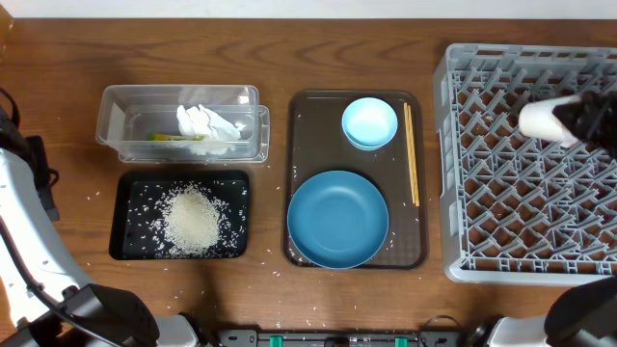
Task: Sort waste into correct bins and load items into the dishwasher rack
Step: 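Carry the green cup into the dish rack and release it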
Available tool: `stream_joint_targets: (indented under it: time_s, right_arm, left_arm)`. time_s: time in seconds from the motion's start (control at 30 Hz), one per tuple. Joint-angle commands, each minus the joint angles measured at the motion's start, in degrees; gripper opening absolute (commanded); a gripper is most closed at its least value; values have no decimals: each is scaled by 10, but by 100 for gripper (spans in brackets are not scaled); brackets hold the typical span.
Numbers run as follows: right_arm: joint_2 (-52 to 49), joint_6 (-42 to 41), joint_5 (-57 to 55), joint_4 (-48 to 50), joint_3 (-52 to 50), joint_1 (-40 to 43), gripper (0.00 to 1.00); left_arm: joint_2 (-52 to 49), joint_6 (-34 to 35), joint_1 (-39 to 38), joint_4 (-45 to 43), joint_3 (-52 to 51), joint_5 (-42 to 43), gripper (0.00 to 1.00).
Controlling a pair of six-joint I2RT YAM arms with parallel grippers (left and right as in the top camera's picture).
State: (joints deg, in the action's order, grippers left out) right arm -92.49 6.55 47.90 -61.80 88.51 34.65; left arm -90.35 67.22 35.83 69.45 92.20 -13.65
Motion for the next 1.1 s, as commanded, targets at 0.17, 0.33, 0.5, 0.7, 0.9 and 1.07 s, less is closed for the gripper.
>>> stream_joint_targets:
  time_s: [0.17, 0.33, 0.5, 0.7, 0.9, 1.07]
  right_arm:
    - [-37, 64, 240, 83, -125, 85, 1]
    - [-82, 64, 321, 150, -163, 96, 1]
    - [-146, 63, 355, 168, -164, 86, 1]
    - [-207, 53, 366, 170, -164, 86, 1]
    - [-201, -5, 257, 152, -164, 89, 1]
    - [-170, -68, 121, 144, -164, 89, 1]
  left_arm:
    - [-1, -6, 1, 4, -2, -3, 89]
    - [-1, -6, 1, 4, -2, -3, 89]
    - [-1, -6, 1, 4, -2, -3, 89]
    - [-1, -6, 1, 4, -2, -3, 89]
    - [-1, -6, 1, 4, -2, -3, 89]
    - [-1, -6, 1, 4, -2, -3, 89]
